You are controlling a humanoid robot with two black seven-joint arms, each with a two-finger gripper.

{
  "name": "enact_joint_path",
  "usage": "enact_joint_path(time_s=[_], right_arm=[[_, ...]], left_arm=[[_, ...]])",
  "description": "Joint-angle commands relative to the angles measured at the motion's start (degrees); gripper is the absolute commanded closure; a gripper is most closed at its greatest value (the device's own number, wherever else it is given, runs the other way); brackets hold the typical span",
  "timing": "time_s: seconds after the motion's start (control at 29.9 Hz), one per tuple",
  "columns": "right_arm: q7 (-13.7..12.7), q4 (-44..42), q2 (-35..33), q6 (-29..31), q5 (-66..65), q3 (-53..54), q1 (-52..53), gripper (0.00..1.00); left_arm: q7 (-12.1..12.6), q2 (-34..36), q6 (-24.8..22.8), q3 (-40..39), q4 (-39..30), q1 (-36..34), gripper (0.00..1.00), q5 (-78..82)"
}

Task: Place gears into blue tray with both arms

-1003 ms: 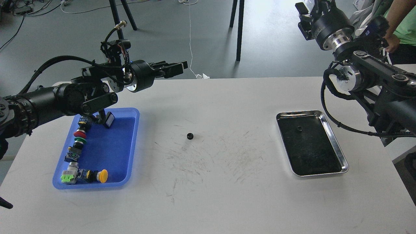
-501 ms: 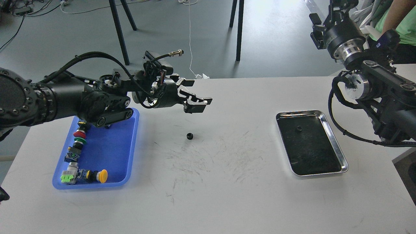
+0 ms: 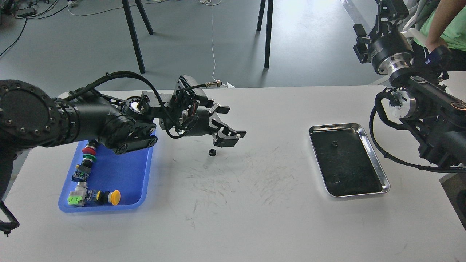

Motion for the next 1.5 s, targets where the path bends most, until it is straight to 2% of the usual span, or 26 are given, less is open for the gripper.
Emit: enact_joint_path(time_s=[0.0, 0.23, 1.47], right_arm=[[0.09, -0.09, -0.01, 0.06, 0.0, -0.09, -0.21, 0.06], [0.18, -0.09, -0.01, 0.24, 0.0, -0.09, -0.56, 0.06], [0.44, -0.62, 0.43, -0.29, 0.0, 4.04, -7.86, 0.06]], left_arm=[[0.0, 0.5, 1.8, 1.59, 0.04, 0.88, 0.04, 0.11], [0.0, 2.0, 6.29, 4.14, 0.04, 2.46, 0.05, 0.02], [0.0, 1.3, 7.96, 4.23, 7.42, 12.13, 0.06, -0.07]])
